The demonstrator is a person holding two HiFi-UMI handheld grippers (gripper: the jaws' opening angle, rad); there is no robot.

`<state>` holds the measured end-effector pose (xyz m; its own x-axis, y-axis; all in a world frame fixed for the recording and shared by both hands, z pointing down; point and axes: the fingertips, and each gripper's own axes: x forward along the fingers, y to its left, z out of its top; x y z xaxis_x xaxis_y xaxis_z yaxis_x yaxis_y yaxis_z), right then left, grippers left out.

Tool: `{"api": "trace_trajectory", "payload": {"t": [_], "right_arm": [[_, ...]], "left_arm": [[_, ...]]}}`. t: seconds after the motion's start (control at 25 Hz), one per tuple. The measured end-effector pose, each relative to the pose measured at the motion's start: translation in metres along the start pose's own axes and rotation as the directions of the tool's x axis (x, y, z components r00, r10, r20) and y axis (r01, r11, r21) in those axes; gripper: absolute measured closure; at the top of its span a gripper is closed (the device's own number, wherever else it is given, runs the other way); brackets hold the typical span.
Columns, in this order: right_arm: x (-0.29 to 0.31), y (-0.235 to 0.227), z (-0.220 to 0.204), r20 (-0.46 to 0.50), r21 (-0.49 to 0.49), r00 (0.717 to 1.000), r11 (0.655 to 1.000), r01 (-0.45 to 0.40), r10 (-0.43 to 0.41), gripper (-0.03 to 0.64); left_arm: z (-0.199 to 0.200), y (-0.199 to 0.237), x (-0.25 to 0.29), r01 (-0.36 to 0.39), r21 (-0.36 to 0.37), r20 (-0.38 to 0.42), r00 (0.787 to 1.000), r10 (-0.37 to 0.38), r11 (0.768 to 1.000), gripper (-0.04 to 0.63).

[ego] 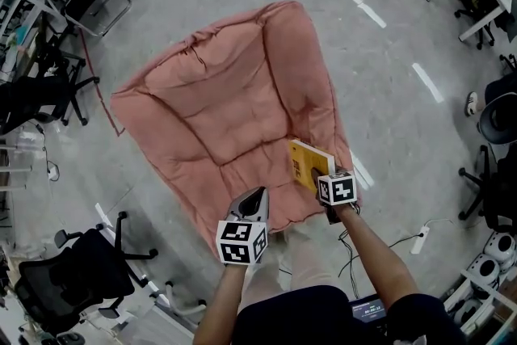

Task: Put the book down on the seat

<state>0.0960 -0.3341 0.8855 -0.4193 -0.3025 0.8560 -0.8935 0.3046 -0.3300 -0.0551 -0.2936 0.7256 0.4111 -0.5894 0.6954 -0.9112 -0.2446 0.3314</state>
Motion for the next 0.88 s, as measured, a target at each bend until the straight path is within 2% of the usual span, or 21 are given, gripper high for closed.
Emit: {"api": "trace_trajectory", "payload": {"t": [0.4,0.88], "right_arm": [[0.018,-0.014,-0.009,-0.045,-0.008,0.998,0.999,0.036,-0.036,0.46],[0.021,-0.012,0.003,0.006,-0.052,0.998,0.997,0.058,-0.057,0.457]], "left_arm": [[-0.017,0.002,-0.001,-0.002,-0.011,-0.033,0.999,0.002,1.0,0.591],[-0.018,0.004,0.002,-0.003,-0.01,-0.038,0.999,0.003,1.0,0.591]]}}
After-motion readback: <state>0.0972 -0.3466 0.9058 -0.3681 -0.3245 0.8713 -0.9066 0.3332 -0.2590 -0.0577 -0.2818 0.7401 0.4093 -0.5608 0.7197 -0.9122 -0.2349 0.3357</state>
